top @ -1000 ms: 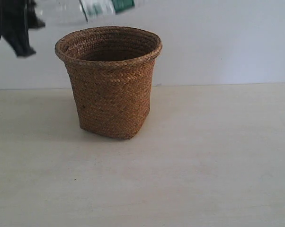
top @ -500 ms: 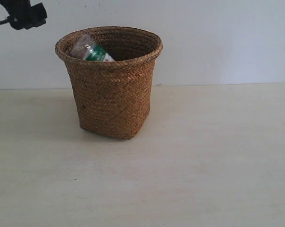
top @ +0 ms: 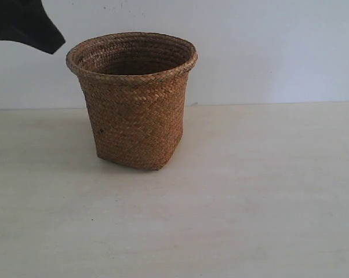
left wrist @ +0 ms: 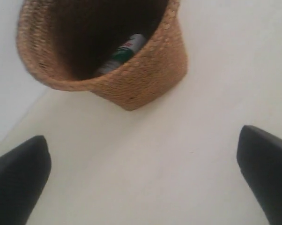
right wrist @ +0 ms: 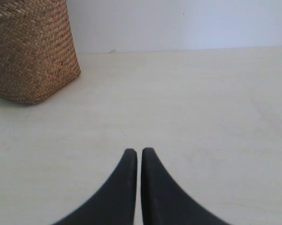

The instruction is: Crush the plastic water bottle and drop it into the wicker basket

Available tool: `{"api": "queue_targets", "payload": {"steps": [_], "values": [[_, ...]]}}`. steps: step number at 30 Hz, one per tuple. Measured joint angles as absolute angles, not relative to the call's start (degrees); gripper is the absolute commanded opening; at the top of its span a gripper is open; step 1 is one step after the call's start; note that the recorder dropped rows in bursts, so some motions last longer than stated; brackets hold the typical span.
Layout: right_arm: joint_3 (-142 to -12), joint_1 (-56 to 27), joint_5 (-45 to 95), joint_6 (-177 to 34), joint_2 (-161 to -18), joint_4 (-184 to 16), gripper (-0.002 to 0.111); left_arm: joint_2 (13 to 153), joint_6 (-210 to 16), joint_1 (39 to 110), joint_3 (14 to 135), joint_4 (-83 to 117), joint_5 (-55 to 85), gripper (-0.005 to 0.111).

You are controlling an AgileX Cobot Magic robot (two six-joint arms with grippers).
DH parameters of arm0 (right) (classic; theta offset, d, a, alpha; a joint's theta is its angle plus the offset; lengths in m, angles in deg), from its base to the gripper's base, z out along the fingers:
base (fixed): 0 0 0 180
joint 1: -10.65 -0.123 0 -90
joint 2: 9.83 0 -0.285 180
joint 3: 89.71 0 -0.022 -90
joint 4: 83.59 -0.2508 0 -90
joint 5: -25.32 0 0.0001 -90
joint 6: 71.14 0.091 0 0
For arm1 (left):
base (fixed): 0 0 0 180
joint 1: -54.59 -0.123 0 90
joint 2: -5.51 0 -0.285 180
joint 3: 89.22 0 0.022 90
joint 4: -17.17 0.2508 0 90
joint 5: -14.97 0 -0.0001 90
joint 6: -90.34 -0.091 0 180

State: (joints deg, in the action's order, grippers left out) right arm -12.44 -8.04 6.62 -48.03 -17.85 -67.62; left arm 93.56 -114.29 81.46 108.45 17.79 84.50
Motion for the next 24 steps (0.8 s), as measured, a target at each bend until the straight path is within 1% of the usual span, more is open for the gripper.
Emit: {"api": "queue_targets", "payload": {"steps": [5,6,7,8,10,12,13,19,24], "values": [[-12.44,-8.04,6.62,-48.03,-17.85,-67.62,0.000,93.56,-111.54,81.46,105.21,10.96,84.84,0.107],[-12.44,-8.04,6.62,-48.03,-17.85,-67.62,0.000,93.56,-111.41,81.46,104.48,10.04,84.84,0.105],[-12.44,-8.04,6.62,-48.03,-17.85,-67.62,0.000,93.56,-111.41,81.46,103.73,9.41,84.84,0.099],[-12.44,-8.04,6.62,-48.03,-17.85,-67.62,0.000,93.56,-111.41,81.46,103.04,9.01,84.84,0.089],[-12.44,-8.04,6.62,-48.03,-17.85,-67.62,0.000,93.56,-110.86,81.46,101.09,8.36,84.84,0.062],[-12.44,-8.04,6.62,-48.03,-17.85,-67.62,0.000,93.56,-110.45,81.46,99.21,8.26,84.84,0.023],[-12.44,-8.04,6.62,-48.03,-17.85,-67.62,0.000,93.56,-109.93,81.46,98.28,8.15,84.84,0.007],[-12.44,-8.04,6.62,-48.03,-17.85,-67.62,0.000,91.90,-106.42,81.46,93.70,5.11,84.84,0.006],[-12.44,-8.04,6.62,-48.03,-17.85,-67.62,0.000,84.12,-106.26,81.46,87.37,-2.06,84.26,0.006]]}}
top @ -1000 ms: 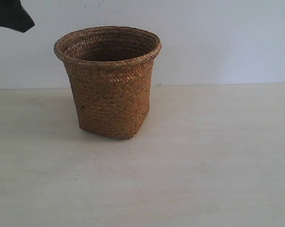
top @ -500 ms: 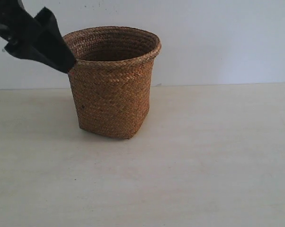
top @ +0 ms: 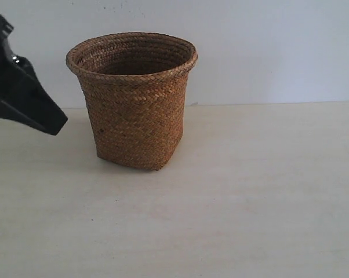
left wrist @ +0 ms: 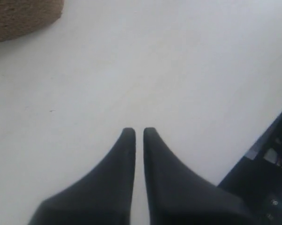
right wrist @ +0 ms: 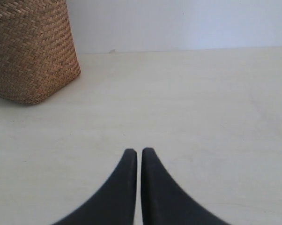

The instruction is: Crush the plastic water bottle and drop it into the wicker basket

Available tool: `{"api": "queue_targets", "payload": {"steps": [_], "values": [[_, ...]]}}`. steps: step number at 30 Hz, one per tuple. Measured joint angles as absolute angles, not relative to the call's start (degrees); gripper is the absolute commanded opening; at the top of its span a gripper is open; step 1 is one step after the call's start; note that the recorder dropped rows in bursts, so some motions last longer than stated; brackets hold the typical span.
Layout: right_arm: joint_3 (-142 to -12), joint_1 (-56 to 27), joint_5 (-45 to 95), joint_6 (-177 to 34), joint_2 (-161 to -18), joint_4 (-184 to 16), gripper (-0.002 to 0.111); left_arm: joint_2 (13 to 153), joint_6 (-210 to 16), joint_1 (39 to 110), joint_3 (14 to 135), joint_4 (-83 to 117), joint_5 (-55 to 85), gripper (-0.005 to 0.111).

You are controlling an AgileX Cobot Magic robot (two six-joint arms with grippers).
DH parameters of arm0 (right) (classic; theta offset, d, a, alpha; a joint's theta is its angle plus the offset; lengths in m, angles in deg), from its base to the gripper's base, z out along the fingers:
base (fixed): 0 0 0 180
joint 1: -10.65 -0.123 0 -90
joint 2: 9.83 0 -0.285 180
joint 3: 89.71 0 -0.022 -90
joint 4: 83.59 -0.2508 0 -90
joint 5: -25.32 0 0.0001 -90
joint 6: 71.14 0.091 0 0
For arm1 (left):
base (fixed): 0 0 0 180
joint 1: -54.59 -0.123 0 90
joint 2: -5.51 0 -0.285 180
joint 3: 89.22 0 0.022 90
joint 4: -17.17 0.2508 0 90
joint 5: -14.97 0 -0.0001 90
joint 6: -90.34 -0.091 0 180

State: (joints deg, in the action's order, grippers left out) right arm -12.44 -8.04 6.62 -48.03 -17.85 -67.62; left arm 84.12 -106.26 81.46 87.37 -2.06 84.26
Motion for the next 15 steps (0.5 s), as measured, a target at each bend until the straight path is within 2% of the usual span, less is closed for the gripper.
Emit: {"api": "queue_targets", "payload": {"steps": [7,15], "values": [[-12.44,-8.04,6.62,-48.03,-17.85,-67.62,0.000,69.09,-106.26,81.46,71.56,-9.59,67.25,0.006],[-12.44,-8.04,6.62,-48.03,-17.85,-67.62,0.000,60.01,-106.26,81.46,66.46,-11.57,63.68,0.006]]}}
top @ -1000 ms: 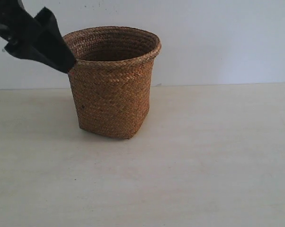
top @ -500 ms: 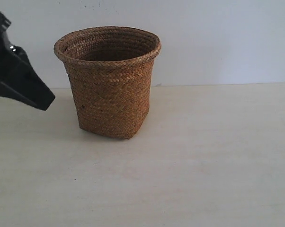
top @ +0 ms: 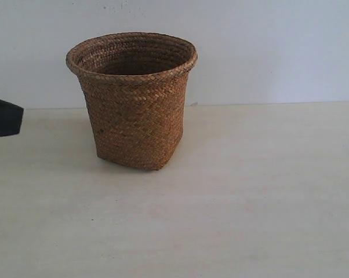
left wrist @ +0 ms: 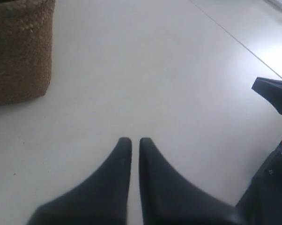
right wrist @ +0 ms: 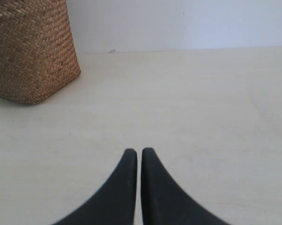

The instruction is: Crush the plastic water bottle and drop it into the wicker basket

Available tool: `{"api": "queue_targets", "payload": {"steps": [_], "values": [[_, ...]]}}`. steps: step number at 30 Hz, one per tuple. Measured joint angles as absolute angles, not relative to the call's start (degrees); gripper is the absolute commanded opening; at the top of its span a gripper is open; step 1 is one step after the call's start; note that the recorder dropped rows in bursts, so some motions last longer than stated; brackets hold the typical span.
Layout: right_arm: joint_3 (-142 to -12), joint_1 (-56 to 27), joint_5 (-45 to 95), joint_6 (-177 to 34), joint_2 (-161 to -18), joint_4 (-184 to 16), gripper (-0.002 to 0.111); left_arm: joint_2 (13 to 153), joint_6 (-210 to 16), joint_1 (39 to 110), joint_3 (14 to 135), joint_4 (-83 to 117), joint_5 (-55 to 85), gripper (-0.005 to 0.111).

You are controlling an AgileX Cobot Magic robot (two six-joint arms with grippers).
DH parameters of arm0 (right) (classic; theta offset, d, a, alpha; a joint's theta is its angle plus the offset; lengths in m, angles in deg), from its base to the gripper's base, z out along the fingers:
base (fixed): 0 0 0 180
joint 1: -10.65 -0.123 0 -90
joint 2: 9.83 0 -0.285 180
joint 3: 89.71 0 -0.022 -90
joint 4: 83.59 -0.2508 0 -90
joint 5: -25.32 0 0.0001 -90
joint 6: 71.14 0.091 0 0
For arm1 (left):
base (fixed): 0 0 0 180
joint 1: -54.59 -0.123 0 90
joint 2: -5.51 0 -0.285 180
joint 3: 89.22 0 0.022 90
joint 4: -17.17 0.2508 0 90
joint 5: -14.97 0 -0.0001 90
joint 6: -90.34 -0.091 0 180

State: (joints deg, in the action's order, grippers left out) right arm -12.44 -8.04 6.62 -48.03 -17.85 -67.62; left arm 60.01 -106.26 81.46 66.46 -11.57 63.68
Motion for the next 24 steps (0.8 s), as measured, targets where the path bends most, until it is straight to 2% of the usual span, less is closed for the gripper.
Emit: {"api": "queue_targets", "payload": {"steps": [9,13,16,24], "values": [[-12.44,-8.04,6.62,-48.03,-17.85,-67.62,0.000,56.29,-109.54,81.32,66.46,-10.54,59.53,0.006],[-12.44,-8.04,6.62,-48.03,-17.85,-67.62,0.000,51.97,-111.05,78.46,64.51,-10.54,56.53,0.006],[-12.44,-8.04,6.62,-48.03,-17.85,-67.62,0.000,46.47,-114.45,75.27,58.71,-10.64,50.27,0.006],[-12.44,-8.04,6.62,-48.03,-17.85,-67.62,0.000,29.59,-120.81,67.77,30.96,-13.77,24.10,0.006]]}}
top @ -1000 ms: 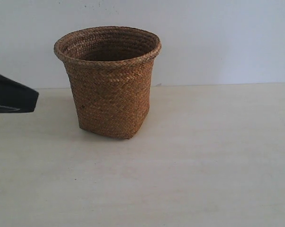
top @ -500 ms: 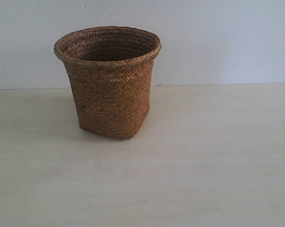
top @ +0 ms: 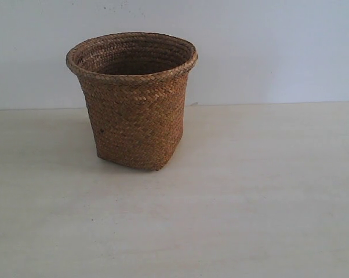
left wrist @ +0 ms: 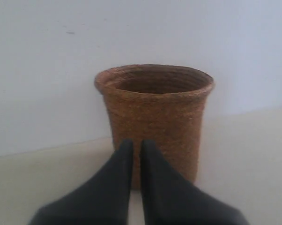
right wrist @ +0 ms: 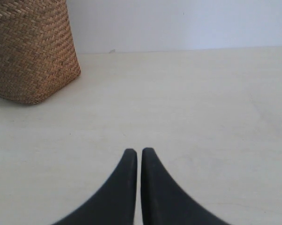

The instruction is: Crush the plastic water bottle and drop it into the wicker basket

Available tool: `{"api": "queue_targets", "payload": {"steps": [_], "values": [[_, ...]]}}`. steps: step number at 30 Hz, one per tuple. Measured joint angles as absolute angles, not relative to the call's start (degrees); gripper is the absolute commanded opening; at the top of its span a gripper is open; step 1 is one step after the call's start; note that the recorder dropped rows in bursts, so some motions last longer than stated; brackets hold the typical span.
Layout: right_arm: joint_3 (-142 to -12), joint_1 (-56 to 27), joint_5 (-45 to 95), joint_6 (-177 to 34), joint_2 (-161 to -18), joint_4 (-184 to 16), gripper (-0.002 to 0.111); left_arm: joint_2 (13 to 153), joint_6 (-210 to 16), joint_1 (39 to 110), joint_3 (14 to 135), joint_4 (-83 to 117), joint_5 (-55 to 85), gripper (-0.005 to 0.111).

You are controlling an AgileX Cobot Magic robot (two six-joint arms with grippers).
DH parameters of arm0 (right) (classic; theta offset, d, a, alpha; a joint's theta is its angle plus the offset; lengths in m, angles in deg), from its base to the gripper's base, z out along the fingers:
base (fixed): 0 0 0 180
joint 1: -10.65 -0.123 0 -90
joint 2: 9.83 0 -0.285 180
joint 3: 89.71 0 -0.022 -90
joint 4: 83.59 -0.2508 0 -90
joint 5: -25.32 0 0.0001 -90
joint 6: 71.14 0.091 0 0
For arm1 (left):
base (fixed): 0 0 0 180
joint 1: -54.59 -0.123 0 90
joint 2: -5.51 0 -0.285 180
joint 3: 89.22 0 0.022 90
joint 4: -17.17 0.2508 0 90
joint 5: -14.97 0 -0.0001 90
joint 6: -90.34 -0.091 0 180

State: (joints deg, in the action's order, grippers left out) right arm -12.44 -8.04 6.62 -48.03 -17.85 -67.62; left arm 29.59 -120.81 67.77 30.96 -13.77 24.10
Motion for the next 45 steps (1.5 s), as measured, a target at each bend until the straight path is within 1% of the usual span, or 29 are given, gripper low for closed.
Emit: {"api": "queue_targets", "payload": {"steps": [2,6,9,15,20,25,29,33,36,45], "values": [[-12.44,-8.04,6.62,-48.03,-17.85,-67.62,0.000,25.52,-120.93,66.31,25.18,-15.40,18.97,0.006],[-12.44,-8.04,6.62,-48.03,-17.85,-67.62,0.000,19.02,-121.25,63.92,16.72,-16.39,13.55,0.006],[-12.44,-8.04,6.62,-48.03,-17.85,-67.62,0.000,15.58,-121.25,62.62,14.03,-16.64,11.91,0.006],[-12.44,-8.04,6.62,-48.03,-17.85,-67.62,0.000,13.54,-123.99,61.88,13.88,-16.64,12.33,0.006],[-12.44,-8.04,6.62,-48.03,-17.85,-67.62,0.000,13.45,-126.30,61.88,13.88,-16.64,15.78,0.006],[-12.44,-8.04,6.62,-48.03,-17.85,-67.62,0.000,13.45,-125.12,61.88,13.88,-14.78,25.93,0.006],[-12.44,-8.04,6.62,-48.03,-17.85,-67.62,0.000,13.45,-115.15,61.88,13.74,-5.61,32.47,0.006],[-12.44,-8.04,6.62,-48.03,-17.85,-67.62,0.000,13.45,-103.96,61.88,13.74,3.46,32.59,0.006],[-12.44,-8.04,6.62,-48.03,-17.85,-67.62,0.000,13.45,-99.16,61.88,13.74,6.37,32.59,0.006],[-12.44,-8.04,6.62,-48.03,-17.85,-67.62,0.000,13.45,-97.64,61.88,13.74,7.34,32.37,0.006]]}}
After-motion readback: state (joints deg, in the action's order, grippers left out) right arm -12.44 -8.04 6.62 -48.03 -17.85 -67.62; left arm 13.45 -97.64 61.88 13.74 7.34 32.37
